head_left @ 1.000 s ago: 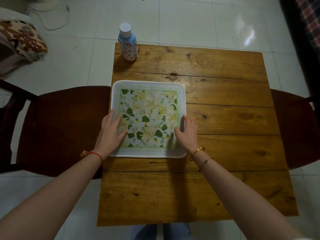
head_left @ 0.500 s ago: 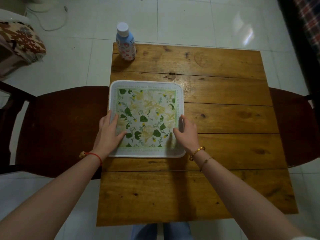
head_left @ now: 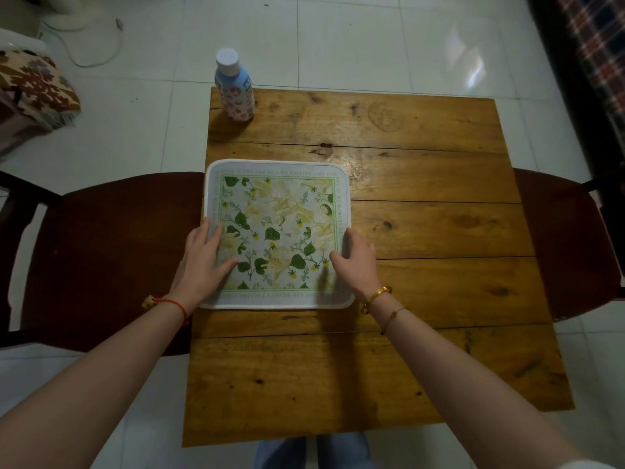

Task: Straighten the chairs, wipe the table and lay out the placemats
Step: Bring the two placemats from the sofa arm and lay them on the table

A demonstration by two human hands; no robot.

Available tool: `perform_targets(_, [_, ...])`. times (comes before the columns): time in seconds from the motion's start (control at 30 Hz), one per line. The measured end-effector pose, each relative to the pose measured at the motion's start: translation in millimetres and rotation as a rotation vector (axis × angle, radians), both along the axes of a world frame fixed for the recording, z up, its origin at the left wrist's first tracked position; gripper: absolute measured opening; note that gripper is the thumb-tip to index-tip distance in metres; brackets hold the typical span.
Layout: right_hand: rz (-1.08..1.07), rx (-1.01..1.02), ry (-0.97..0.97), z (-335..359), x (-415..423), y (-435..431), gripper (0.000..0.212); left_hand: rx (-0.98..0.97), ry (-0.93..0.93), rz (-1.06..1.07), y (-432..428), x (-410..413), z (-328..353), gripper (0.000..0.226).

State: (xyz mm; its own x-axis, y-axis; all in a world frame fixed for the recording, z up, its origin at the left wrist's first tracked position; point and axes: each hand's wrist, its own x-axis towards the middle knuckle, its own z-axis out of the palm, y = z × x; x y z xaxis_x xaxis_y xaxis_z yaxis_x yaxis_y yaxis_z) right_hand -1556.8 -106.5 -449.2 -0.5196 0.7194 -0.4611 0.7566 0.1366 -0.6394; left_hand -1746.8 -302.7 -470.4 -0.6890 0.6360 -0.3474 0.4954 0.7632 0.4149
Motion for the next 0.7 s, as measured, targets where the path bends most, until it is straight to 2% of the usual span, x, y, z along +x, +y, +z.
perform_targets(0.13, [-0.019, -0.003, 0.012, -0.7, 0.1, -2.4, 0.051, -0.017, -0.01, 0.009, 0.8, 0.8, -0.5, 0.082])
perform_targets(0.33, [-0.02, -0.007, 0.019, 5.3, 3.4, 1.5, 0.064, -0.049, -0.029, 0.039, 4.7, 2.6, 2.2, 0.083])
perform_targets(0.53, [-0.076, 0.02, 0.064, 25.1, 14.3, 16.5, 0.052, 0.168, -0.058, 0.004, 28.2, 13.1, 29.0, 0.077])
perform_targets(0.7, [-0.174, 0.031, 0.126, 61.5, 39.1, 35.2, 0.046, 0.315, -0.155, -0.005, 76.2, 39.8, 90.0, 0.067])
